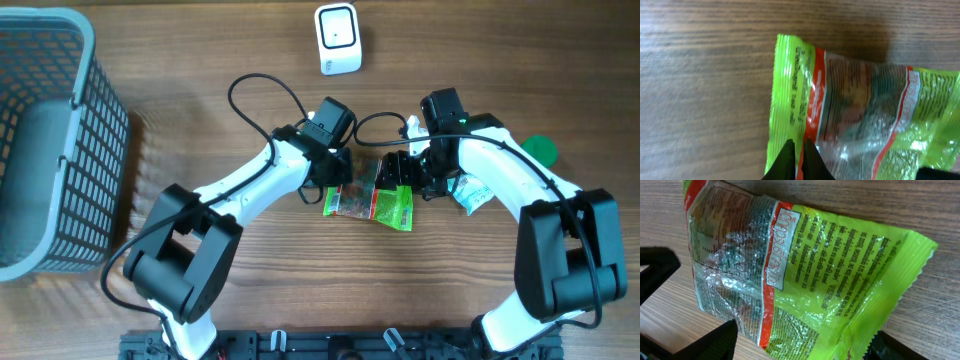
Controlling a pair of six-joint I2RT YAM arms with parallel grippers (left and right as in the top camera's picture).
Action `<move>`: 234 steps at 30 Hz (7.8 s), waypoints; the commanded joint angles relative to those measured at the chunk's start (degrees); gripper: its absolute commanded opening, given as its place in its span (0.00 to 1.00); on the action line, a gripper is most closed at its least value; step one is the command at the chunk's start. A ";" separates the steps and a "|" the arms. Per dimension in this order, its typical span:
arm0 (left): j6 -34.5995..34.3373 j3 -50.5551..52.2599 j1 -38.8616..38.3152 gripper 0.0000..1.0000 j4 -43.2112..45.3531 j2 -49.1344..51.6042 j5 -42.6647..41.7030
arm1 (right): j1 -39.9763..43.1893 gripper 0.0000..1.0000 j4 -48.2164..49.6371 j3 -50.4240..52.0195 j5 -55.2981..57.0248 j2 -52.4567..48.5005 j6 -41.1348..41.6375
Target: Scan the item barcode
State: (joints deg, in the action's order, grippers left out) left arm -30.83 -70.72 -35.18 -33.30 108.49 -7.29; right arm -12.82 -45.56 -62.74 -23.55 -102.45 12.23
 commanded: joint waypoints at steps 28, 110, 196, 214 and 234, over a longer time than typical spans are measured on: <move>0.59 0.55 -5.01 0.08 -2.64 5.77 0.28 | -0.26 0.47 35.43 19.82 -24.90 -0.31 14.03; 8.13 -3.10 38.66 1.00 -17.57 -25.00 0.98 | -10.82 0.04 -24.44 -69.33 16.50 -3.23 -25.92; 8.13 -3.10 38.69 1.00 -17.57 -25.00 0.98 | 10.27 0.82 -22.12 -27.06 32.85 -11.96 -10.73; 8.13 -3.10 38.69 1.00 -17.57 -25.00 0.98 | 5.99 0.99 -30.56 -41.68 2.78 -11.45 -8.96; 8.15 -0.72 37.40 1.00 -27.80 -24.74 2.45 | 5.55 1.00 -9.07 -41.48 2.95 -11.45 -5.64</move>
State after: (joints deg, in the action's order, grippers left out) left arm -23.11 -73.65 3.05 -58.04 83.26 -8.80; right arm -7.09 -58.04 -104.33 -19.53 -114.34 6.15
